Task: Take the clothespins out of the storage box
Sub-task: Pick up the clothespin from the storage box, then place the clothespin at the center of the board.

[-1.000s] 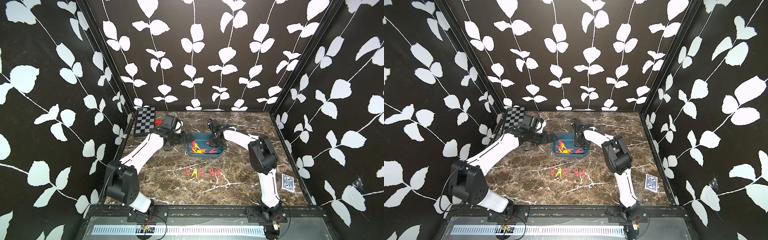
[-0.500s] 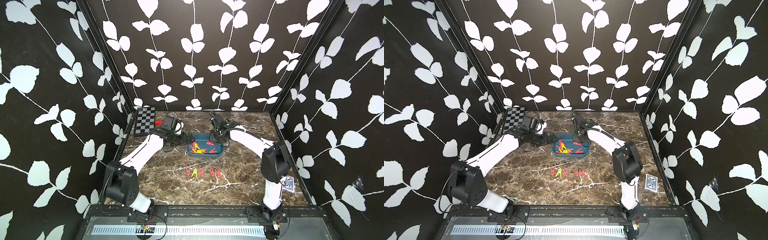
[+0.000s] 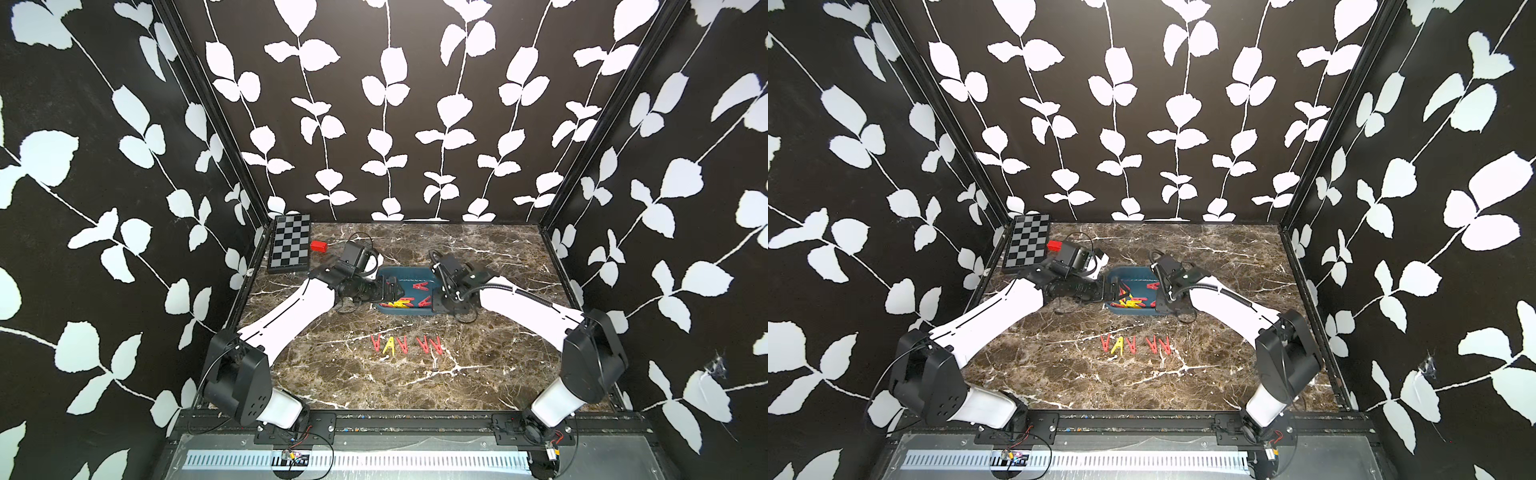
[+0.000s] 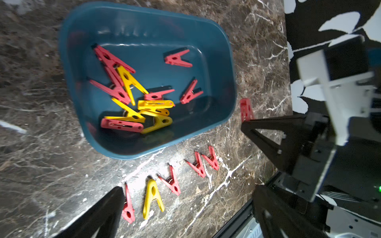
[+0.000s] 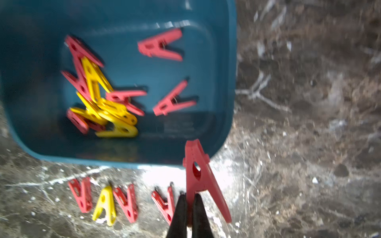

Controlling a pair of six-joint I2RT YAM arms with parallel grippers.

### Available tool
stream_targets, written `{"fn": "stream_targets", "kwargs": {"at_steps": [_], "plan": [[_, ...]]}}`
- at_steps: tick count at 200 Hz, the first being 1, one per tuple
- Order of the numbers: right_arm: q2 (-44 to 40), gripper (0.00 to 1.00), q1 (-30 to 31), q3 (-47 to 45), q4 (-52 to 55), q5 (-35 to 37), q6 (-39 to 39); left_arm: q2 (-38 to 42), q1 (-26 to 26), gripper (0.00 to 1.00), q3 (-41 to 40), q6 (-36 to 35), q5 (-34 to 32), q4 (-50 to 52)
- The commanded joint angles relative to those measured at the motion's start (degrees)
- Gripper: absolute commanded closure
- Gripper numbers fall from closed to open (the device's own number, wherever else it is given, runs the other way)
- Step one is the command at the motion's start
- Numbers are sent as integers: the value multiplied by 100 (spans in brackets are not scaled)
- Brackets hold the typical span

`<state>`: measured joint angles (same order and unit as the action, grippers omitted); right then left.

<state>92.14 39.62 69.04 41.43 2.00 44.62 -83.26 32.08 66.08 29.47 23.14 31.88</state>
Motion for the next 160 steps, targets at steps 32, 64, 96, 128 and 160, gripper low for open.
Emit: {"fn": "stream_targets", "kwargs": {"at_steps": [32,64,96,128,160], "plan": [[-486,98,226,-938,-180,-162,386,627,141,1,-492,55,100,18],[-430,97,316,-1361,-460,-273,460,784,154,1,-623,147,-31,51],[-163,95,371,-1464,-531,-353,412,791,167,1,-618,172,-140,143],[75,95,407,-1517,-548,-384,472,812,167,1,-607,198,-195,161],[130,95,441,-1573,-520,-404,545,813,167,1,-614,191,-239,186]]}}
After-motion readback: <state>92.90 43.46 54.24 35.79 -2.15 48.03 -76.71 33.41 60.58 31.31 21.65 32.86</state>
